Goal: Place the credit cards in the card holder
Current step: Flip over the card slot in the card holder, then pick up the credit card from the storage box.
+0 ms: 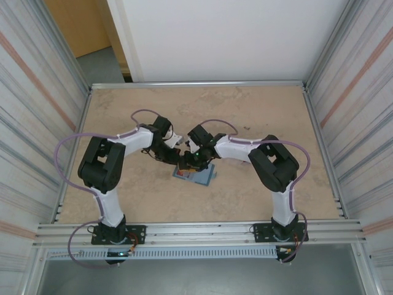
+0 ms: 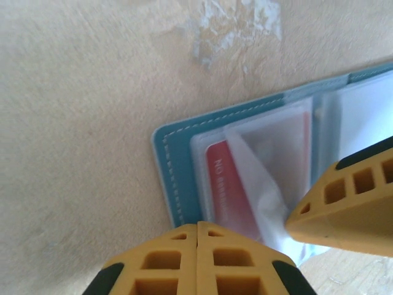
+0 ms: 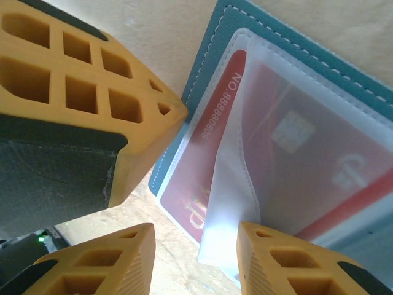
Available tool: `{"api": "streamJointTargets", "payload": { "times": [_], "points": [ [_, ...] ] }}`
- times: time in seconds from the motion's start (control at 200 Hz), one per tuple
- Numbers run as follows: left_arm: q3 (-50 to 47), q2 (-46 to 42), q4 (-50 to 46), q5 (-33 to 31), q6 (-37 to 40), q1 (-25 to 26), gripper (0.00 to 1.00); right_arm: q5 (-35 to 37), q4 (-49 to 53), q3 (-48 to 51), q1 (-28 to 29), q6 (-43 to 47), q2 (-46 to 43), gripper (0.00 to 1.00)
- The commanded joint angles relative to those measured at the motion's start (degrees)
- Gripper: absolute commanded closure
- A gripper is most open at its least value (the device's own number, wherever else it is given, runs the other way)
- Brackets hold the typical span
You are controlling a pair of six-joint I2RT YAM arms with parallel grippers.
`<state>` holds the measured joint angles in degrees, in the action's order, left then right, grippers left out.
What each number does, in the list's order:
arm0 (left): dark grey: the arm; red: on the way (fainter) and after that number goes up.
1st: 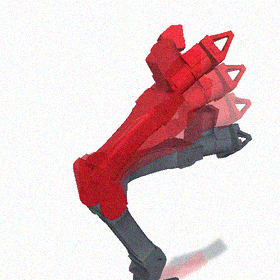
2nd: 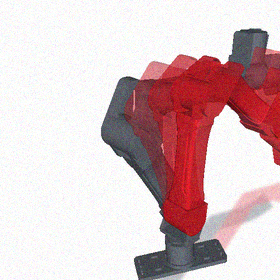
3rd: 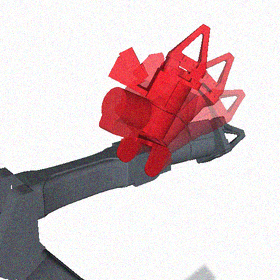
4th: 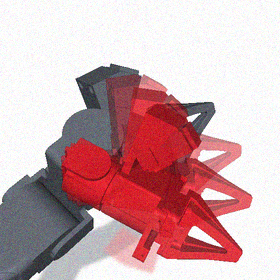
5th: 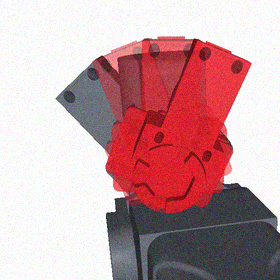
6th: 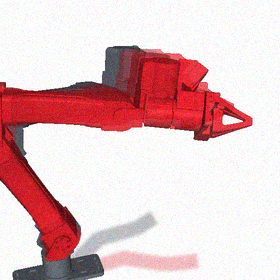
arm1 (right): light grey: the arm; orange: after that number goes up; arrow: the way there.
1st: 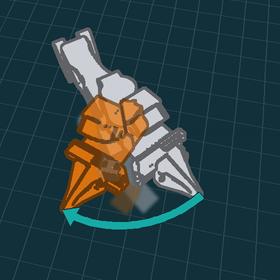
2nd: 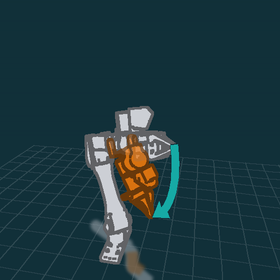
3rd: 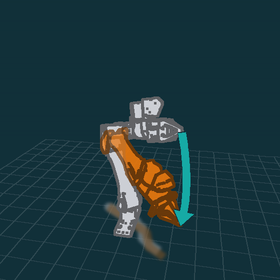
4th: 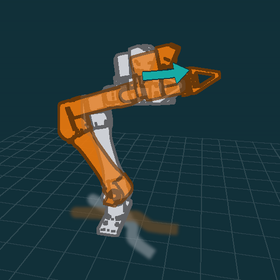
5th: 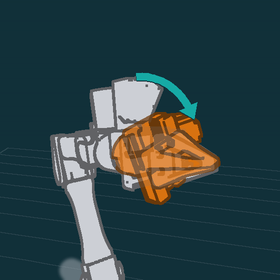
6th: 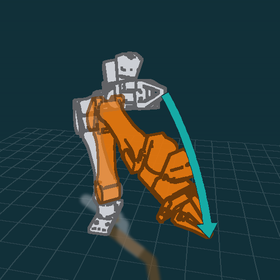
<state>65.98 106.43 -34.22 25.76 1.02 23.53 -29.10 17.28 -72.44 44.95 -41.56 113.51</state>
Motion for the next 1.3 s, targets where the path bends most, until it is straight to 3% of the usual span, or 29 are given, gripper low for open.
{"api": "streamJointTargets", "payload": {
  "times": [0.0, 0.421, 0.697, 0.822, 0.932, 1.113, 1.293],
  "points": [
    [-0.6, -2.4, -0.5, 1.7, -0.7, -2.0, 0.97, -3.5, -1.2, -2.8, 0.3, -0.7, 1.2, 0.62],
    [0.5, -5.1, -1.1, 3.5, -0.9, -6.9, 0.94, -7.8, -0.8, -8.3, 1.0, -0.5, 2.9, 0.62],
    [1.6, -9.8, -2.6, 5.0, 0.5, -9.4, 0.92, -0.5, 6.2, -2.4, -2.6, 2.5, -12.0, 0.62],
    [0.5, -10.6, -2.5, 8.4, 0.3, -7.3, 0.92, 5.3, 8.5, 4.4, -5.3, 1.4, -16.8, 0.62],
    [0.2, -9.4, -2.9, 7.1, 1.8, -4.5, 0.92, 5.3, 9.8, 7.4, -4.8, 0.3, -17.6, 0.63],
    [-0.8, -9.0, -3.5, 6.5, 4.0, -2.0, 0.92, 12.0, 13.5, 10.6, -3.2, 0.2, -23.1, 0.63],
    [-1.7, -11.4, -2.9, 3.2, 7.0, 0.6, 0.92, 17.6, 21.1, 9.9, -7.7, 2.6, -27.4, 0.59]
  ]
}}
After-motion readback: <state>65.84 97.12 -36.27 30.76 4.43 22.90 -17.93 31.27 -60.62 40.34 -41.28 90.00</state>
